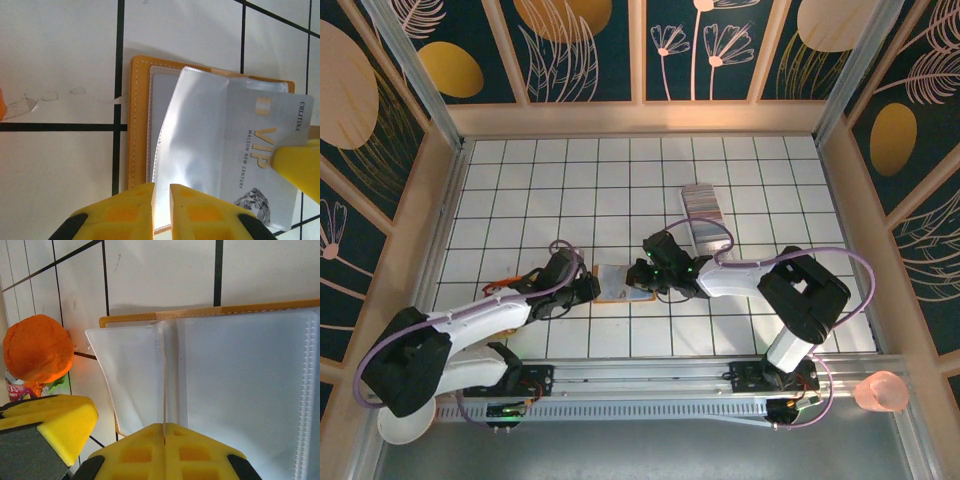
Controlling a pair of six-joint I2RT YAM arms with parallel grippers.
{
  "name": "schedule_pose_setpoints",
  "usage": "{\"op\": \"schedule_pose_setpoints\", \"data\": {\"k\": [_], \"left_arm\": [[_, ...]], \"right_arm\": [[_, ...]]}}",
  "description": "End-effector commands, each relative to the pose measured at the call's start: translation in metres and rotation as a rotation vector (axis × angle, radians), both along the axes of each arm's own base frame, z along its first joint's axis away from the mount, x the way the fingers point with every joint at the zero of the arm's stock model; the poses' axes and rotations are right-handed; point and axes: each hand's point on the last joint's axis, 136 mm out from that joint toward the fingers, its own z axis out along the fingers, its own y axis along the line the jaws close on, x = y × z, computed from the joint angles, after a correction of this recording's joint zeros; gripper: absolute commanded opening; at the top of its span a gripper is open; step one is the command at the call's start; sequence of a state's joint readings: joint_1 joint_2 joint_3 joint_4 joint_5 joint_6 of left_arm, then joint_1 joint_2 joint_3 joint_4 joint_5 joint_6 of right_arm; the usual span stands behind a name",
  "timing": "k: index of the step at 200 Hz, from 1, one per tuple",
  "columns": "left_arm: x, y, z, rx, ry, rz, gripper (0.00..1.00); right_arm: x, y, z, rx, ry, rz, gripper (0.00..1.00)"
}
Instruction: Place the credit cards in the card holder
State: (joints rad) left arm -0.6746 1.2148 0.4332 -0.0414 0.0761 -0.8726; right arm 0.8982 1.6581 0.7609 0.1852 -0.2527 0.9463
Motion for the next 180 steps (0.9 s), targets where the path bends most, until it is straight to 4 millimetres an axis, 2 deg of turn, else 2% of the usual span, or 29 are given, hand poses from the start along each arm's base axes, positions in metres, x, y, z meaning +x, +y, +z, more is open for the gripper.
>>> {"op": "schedule_pose_setpoints", "data": {"k": [1,36,89,139,180], "left_arm": [[0.005,-0.002,-0.001,0.02,-0.002,-0.002,0.17],[0.006,0.001,-0.009,0.049,0.005,0.001,0.17],[-0.002,0.008,-0.026,0.076,0.04,0.004,0.07],[-0.007,0.011,-0.032,0.09,0.056,0.002,0.02],[-0.009,0.012,-0.036,0.096,0.069,-0.006,0.0]], "right_arm": [[-0.002,-0.003,-0.009,-0.009,0.012,-0.004,0.0],[-0.002,-0.002,-0.009,0.003,0.014,-0.002,0.0],[-0.003,0.006,-0.004,0.043,0.007,0.021,0.0],[-0.001,0.007,0.003,0.064,-0.018,0.017,0.0],[0.0,0.009,-0.001,0.072,-0.023,0.021,0.0]]}}
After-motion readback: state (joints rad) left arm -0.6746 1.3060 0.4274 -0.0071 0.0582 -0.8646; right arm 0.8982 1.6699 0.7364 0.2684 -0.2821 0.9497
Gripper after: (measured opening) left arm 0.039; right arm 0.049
